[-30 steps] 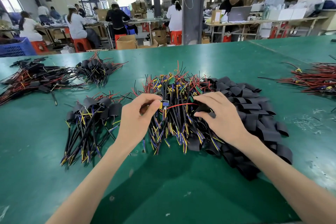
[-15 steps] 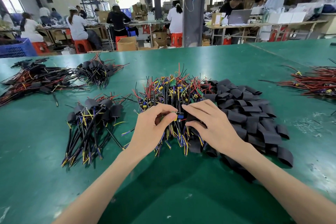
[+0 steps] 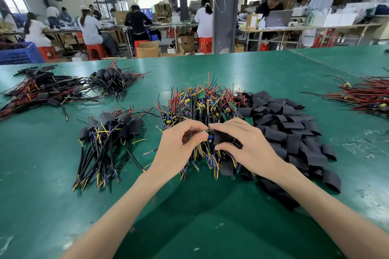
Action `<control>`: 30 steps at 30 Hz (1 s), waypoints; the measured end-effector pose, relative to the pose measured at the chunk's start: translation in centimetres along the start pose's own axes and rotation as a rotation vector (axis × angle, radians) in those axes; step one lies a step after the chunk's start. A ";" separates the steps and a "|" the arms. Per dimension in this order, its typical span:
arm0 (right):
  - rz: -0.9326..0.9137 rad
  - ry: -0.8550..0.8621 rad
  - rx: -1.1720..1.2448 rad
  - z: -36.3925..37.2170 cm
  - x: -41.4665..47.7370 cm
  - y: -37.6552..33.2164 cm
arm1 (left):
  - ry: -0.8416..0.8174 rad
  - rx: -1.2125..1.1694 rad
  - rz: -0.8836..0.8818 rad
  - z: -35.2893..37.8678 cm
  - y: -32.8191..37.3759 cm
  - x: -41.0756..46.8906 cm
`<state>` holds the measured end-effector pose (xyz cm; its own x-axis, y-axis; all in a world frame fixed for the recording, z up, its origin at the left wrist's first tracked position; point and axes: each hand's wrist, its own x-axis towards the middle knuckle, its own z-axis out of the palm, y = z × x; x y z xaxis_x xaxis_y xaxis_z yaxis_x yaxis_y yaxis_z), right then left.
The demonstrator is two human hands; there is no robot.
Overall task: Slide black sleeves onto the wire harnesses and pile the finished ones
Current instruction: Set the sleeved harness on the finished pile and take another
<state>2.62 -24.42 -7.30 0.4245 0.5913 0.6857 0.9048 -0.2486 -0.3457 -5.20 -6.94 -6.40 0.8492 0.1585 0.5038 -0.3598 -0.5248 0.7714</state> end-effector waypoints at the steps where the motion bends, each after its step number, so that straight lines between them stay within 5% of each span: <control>1: -0.006 0.009 -0.022 0.0 0.0 0.0 | -0.012 -0.006 -0.010 0.0 0.0 0.0; 8: -0.110 0.040 -0.183 0.6 -0.2 -0.1 | -0.027 -0.052 -0.067 0.5 0.3 -0.4; 30: 0.041 -0.034 0.007 0.9 -0.3 0.3 | -0.041 0.034 -0.097 0.6 -0.2 -0.1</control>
<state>2.71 -24.01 -8.21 0.4594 0.6063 0.6491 0.8865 -0.2678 -0.3774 -4.99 -7.37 -6.88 0.8945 0.1760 0.4109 -0.2627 -0.5368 0.8018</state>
